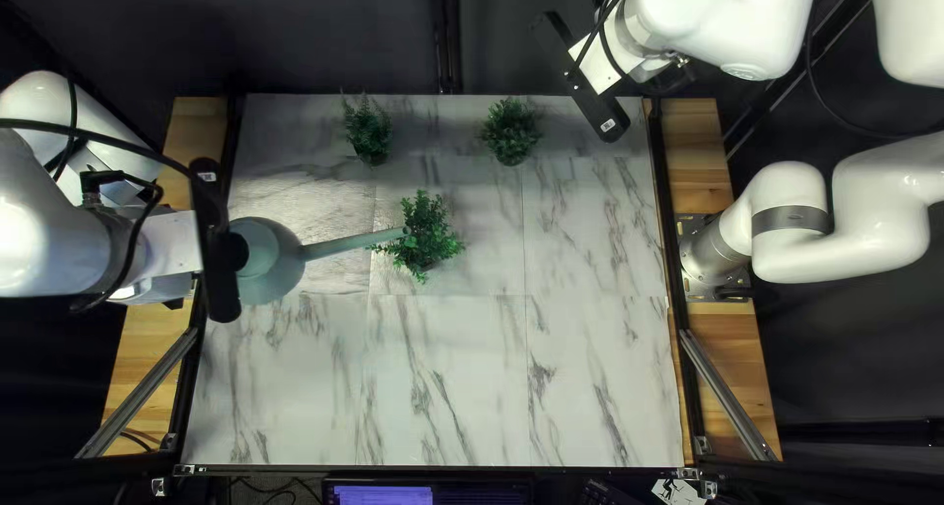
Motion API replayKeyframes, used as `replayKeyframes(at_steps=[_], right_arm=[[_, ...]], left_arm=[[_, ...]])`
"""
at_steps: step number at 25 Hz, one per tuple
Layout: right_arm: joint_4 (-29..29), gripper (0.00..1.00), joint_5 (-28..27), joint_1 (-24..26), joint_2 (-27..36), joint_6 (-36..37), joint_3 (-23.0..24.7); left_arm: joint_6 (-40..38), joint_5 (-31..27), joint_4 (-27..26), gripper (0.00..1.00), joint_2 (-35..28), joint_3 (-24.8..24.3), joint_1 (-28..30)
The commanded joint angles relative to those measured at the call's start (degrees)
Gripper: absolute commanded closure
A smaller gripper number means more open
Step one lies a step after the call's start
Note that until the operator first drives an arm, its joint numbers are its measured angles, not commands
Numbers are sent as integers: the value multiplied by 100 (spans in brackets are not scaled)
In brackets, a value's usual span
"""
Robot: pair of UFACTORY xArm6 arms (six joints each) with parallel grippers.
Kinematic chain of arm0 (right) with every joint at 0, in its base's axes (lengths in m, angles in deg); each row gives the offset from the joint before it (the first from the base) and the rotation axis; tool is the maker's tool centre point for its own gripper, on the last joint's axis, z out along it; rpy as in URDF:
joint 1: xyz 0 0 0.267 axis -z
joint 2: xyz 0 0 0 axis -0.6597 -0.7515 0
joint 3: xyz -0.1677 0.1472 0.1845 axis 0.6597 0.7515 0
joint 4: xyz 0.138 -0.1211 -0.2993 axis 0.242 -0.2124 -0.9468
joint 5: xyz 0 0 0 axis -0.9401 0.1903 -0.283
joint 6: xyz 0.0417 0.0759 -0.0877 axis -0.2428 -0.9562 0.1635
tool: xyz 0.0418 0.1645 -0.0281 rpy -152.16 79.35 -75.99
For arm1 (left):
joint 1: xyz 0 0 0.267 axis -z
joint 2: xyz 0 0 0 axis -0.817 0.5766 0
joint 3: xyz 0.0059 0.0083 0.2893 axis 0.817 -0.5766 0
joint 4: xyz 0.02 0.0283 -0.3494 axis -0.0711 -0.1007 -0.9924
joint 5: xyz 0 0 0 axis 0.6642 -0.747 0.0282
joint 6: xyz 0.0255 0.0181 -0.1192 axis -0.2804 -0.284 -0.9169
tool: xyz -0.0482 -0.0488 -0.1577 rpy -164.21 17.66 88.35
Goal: Lift water spout off of table. Pick up water spout to simulate watering fake plants
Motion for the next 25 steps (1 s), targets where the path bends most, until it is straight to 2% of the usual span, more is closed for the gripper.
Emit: replayKeyframes(at_steps=[1,6,15,25], right_arm=[[0,0,0,0,0,0,0],[0,0,0,0,0,0,0],[0,0,0,0,0,0,0],[0,0,0,0,0,0,0]], left_arm=[[-73,46,-212,100,274,36,-60],[-118,6,-398,100,354,-79,-219],[121,-559,-676,100,830,458,-715],[589,-582,-844,100,1194,784,-1012]])
